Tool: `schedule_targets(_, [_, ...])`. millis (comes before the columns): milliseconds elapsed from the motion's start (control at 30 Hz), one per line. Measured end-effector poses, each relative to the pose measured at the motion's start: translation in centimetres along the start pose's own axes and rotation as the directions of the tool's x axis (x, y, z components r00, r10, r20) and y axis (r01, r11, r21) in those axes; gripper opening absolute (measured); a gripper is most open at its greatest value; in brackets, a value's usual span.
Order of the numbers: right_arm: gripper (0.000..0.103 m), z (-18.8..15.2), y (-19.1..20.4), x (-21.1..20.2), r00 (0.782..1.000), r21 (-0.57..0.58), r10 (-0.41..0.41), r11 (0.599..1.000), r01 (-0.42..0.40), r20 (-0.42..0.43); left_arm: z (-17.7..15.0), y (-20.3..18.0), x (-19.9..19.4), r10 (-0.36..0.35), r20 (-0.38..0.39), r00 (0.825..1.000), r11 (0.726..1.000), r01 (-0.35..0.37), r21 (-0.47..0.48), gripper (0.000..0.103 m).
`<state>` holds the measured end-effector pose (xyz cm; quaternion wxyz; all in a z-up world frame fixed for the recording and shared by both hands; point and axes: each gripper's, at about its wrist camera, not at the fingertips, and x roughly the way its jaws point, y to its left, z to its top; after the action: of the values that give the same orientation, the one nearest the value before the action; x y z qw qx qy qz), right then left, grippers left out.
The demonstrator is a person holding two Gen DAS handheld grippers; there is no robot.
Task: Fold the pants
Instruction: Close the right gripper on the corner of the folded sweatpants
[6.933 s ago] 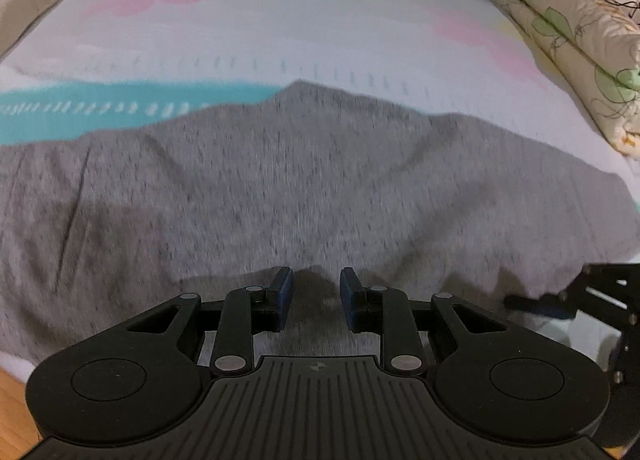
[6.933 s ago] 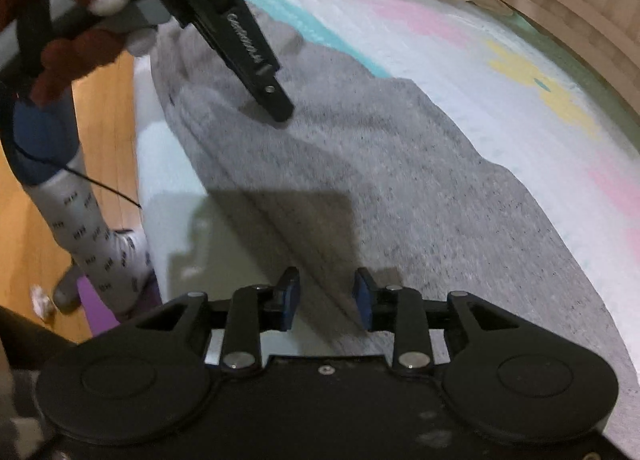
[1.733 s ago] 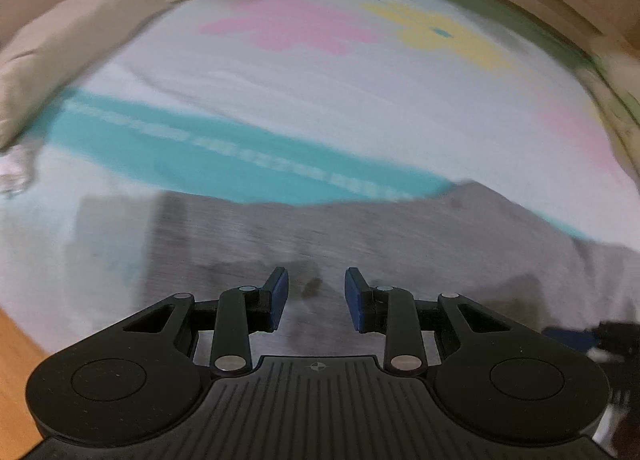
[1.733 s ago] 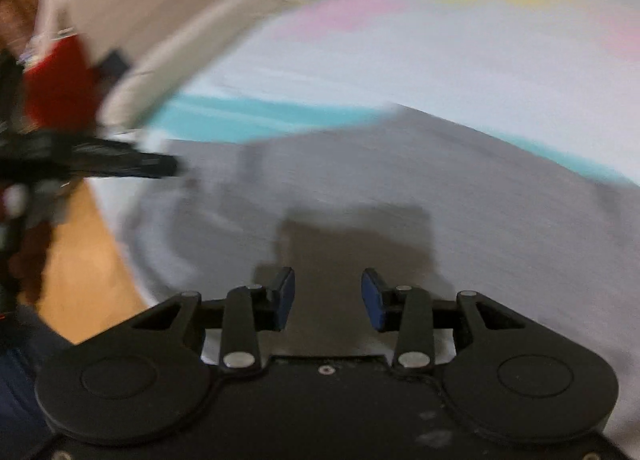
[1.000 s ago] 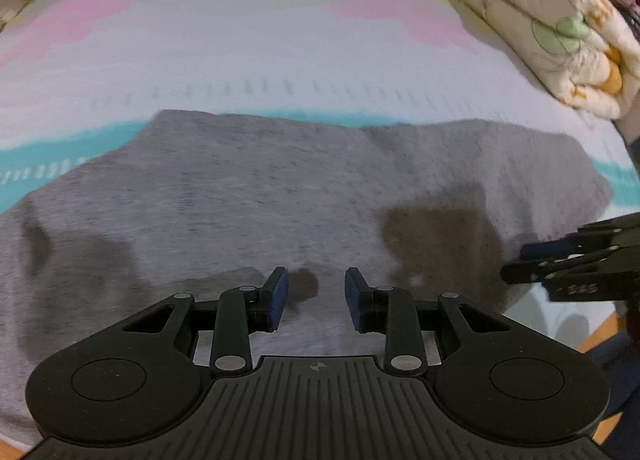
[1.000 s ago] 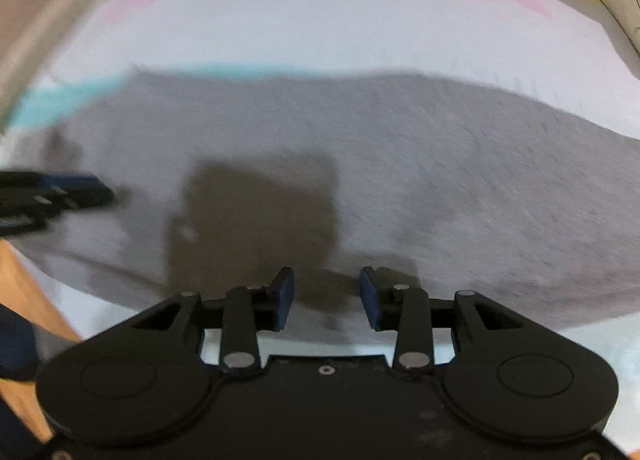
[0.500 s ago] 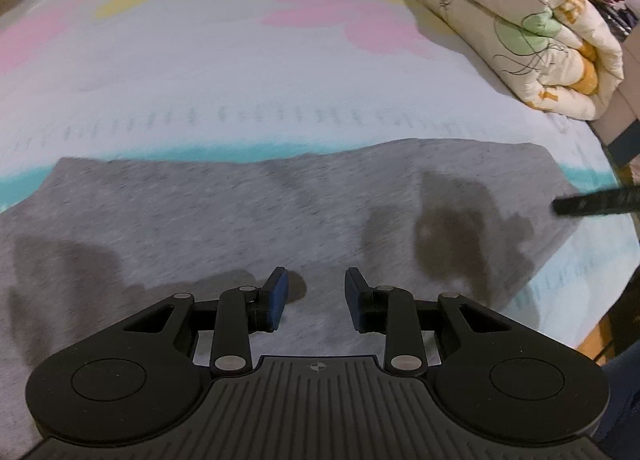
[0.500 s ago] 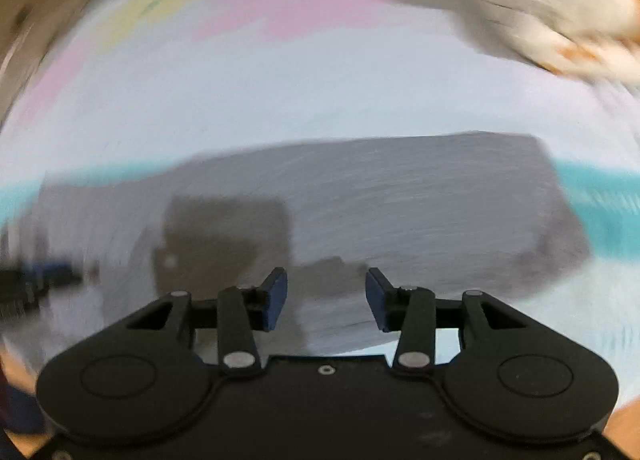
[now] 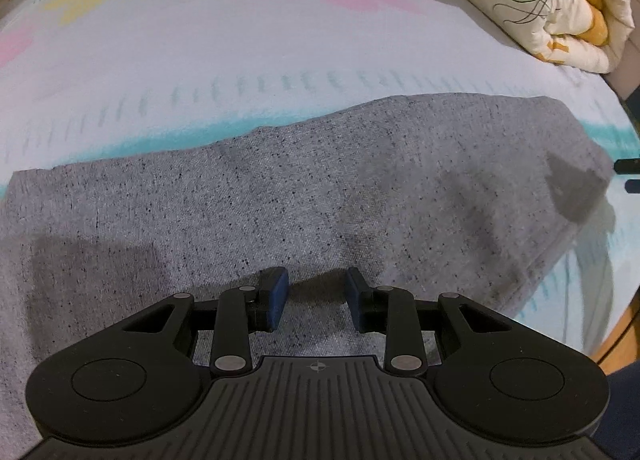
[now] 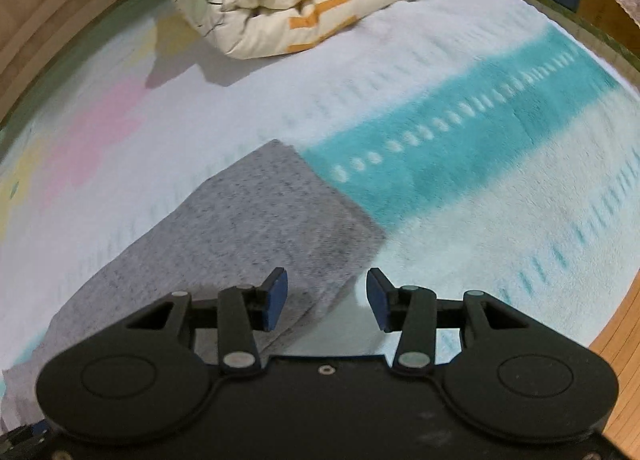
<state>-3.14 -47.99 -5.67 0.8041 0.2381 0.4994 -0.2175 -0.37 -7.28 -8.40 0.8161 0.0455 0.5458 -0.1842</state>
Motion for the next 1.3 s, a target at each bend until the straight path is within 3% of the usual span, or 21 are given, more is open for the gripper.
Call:
schedule_targets(200, [0.043,-1.2,0.5,1.7,0.999,0.034,0.039,0.999,-0.04,0.032,0.0,0.3,-0.1,-0.01,0.0,1.0,1.0,0.01,-0.015,0.031])
schedule_targets(333, [0.034,-1.4,1.2,3.2,0.999,0.037,0.048,0.998,-0.049,0.024,-0.1,0.7,-0.4,-0.012,0.002,1.0,1.0,0.012,-0.017,0.031])
schedule_targets(433, [0.008,-1.5,1.6,4.0,0.998,0.03,0.065,0.997,-0.065,0.011,-0.1,0.6,-0.4,-0.012,0.003,1.0,1.0,0.012,-0.017,0.031])
schedule_targets(533, [0.006,-1.7,2.4,3.4,0.997,-0.046,0.057,0.997,-0.054,0.057,-0.1,0.6,-0.6,-0.017,0.007,1.0,0.999,0.017,-0.03,0.031])
schedule_targets(600, [0.005,-1.7,2.3,2.7,0.993,-0.069,0.004,0.998,0.004,0.118,-0.1,0.5,-0.9,-0.022,0.014,1.0,0.999,0.022,-0.031,0.031])
schedule_targets(733, [0.005,-1.8,1.2,4.2,0.998,-0.038,-0.006,0.999,0.008,0.063,-0.3,-0.2,-0.9,-0.03,0.01,0.999,1.0,0.03,-0.001,0.031])
schedule_targets(800, [0.008,-2.0,1.5,4.1,0.997,-0.072,0.021,0.997,-0.016,0.073,-0.4,-0.5,-0.8,-0.02,0.012,1.0,1.0,0.02,0.018,0.031])
schedule_targets(833, [0.015,-2.0,1.4,3.9,0.996,-0.067,0.045,0.997,-0.04,0.082,-0.5,-0.6,-0.8,-0.016,0.013,1.0,1.0,0.016,0.027,0.031])
schedule_targets(867, [0.029,-1.9,1.1,3.6,0.993,-0.047,0.066,0.997,-0.061,0.094,-0.5,-0.7,-0.8,-0.012,0.013,1.0,0.999,0.012,0.032,0.031])
schedule_targets(900, [0.057,-1.7,0.6,3.3,0.991,-0.024,0.092,0.996,-0.09,0.1,-0.5,-0.8,-0.7,-0.009,0.013,1.0,0.999,0.009,0.034,0.031])
schedule_targets(967, [0.078,-1.2,-0.5,2.8,0.983,-0.002,0.131,0.991,-0.132,0.125,-0.5,-0.9,-0.6,-0.002,0.013,1.0,0.999,0.002,0.037,0.031])
schedule_targets(1300, [0.078,-1.4,-2.9,5.3,0.972,-0.021,0.231,0.973,-0.23,0.041,-0.3,-0.9,-0.2,-0.013,0.011,1.0,1.0,0.013,0.011,0.036])
